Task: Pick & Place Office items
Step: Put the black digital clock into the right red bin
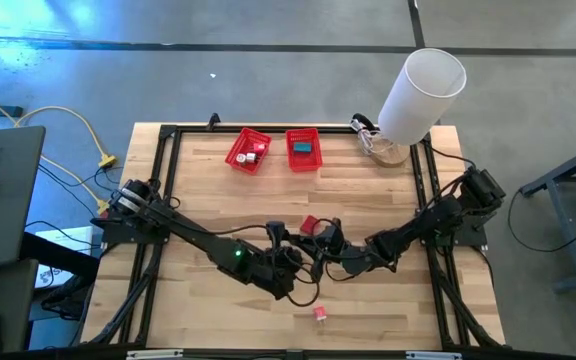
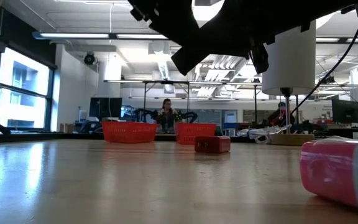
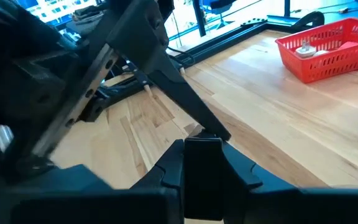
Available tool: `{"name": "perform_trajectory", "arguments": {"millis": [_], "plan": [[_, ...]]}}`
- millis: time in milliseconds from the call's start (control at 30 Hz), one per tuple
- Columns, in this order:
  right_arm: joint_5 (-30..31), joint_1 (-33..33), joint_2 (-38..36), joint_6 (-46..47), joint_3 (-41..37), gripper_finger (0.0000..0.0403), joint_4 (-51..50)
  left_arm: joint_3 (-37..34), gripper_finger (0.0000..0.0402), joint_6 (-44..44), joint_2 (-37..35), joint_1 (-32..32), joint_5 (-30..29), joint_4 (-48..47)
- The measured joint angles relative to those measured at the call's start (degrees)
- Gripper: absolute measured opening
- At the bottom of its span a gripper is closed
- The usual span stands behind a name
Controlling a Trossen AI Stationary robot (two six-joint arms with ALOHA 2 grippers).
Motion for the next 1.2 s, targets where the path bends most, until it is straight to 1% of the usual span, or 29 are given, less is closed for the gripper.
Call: {"name": "perform_trajectory", "arguments": {"millis": [100,233,300,467,533,600,800,867,933,1000,1133,1200], "plan": [[1.0,0.6,0.0,-0.6,0.1,0.0043,-0.6,0.0,0.0323,0.0,-1.5,-0.2,2.7,0.0],[2.5,1.8,0.0,-2.3,0.1,0.0043,-0.8,0.0,0.0326,-1.3,-4.4,-0.4,9.1,-0.8],[3.3,2.6,0.0,-3.1,0.1,0.0043,-0.9,0.0,0.0326,-2.8,-6.3,-0.4,12.0,-2.5],[6.0,5.1,0.0,-5.5,0.1,0.0043,-1.4,0.0,0.0326,-7.0,-11.4,1.4,16.5,-8.0],[6.7,6.0,0.0,-6.7,0.1,0.0043,-1.5,0.0,0.0326,-7.9,-13.1,3.0,21.4,-10.2],[7.7,7.2,0.0,-8.5,0.1,0.0043,-1.6,0.0,0.0323,-8.0,-14.2,4.9,27.1,-10.4],[16.8,12.0,-0.1,-14.5,0.1,0.0043,-0.4,-0.1,0.0319,-6.1,-14.6,12.0,40.9,-11.1],[18.5,13.3,-1.0,-16.4,0.0,0.0043,-0.6,-1.0,0.0318,-5.9,-14.6,14.6,44.8,-9.1],[18.6,13.9,-1.9,-17.2,0.0,0.0043,-0.5,-2.8,0.0318,-5.8,-14.6,16.9,47.5,-6.9],[18.6,14.7,-2.4,-18.1,0.0,0.0043,-0.7,-5.1,0.0318,-5.9,-14.5,18.9,50.9,-1.7],[20.6,15.8,-2.8,-19.6,0.0,0.0043,-0.8,-13.1,0.0318,-7.6,-14.5,22.4,63.7,14.5],[21.2,16.0,-2.8,-19.6,0.0,0.0043,-1.0,-17.6,0.0318,-9.2,-14.2,23.4,68.6,24.9]]}}
